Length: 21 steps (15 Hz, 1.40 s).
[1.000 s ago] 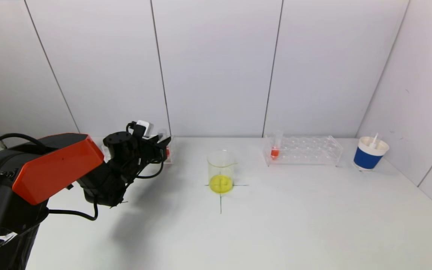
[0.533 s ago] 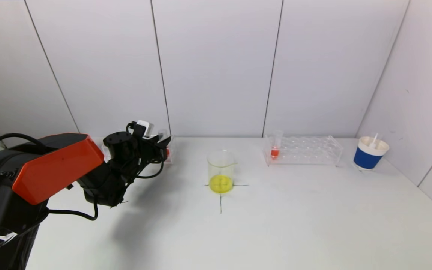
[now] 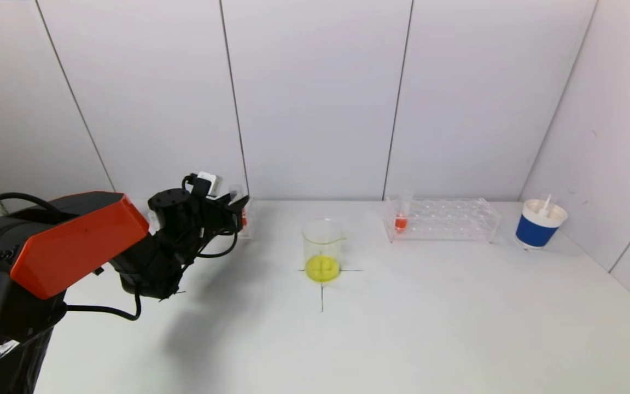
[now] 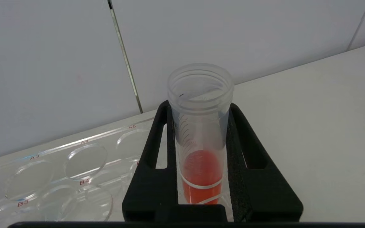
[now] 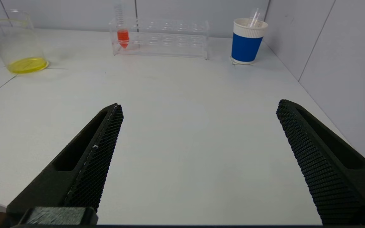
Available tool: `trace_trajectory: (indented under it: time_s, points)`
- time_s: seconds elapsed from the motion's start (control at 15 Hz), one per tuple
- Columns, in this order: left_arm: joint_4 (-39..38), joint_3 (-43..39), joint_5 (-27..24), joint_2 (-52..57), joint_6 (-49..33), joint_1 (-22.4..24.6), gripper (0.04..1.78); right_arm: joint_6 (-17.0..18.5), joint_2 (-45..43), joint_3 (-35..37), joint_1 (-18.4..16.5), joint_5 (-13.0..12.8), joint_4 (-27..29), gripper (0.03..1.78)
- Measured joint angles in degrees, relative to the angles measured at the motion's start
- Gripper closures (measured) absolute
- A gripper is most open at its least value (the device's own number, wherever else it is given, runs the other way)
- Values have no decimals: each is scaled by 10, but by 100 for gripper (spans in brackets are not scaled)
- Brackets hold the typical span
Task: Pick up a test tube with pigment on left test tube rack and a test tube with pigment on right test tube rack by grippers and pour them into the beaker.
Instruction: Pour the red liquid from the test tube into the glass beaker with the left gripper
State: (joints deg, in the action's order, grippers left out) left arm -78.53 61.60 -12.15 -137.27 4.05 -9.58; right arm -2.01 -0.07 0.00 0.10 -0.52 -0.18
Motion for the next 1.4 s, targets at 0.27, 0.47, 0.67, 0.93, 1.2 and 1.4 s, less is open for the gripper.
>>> trace_trajectory:
  time_s: [0.27,0.47,0.67,0.93,1.2,1.4]
  points:
    - [5,7,0,15,0,-2,137,0,0,0,0,0,0,5]
    - [25,13,1,33,0,-4,137,0,0,0,0,0,0,5]
    - [50,19,2,57,0,-5,137,0,0,0,0,0,0,5]
    - [87,34,1,92,1,-7,137,0,0,0,0,0,0,5]
    - [126,43,2,131,0,-13,137,0,0,0,0,0,0,5]
    - [162,46,2,161,10,-26,137,0,0,0,0,0,0,5]
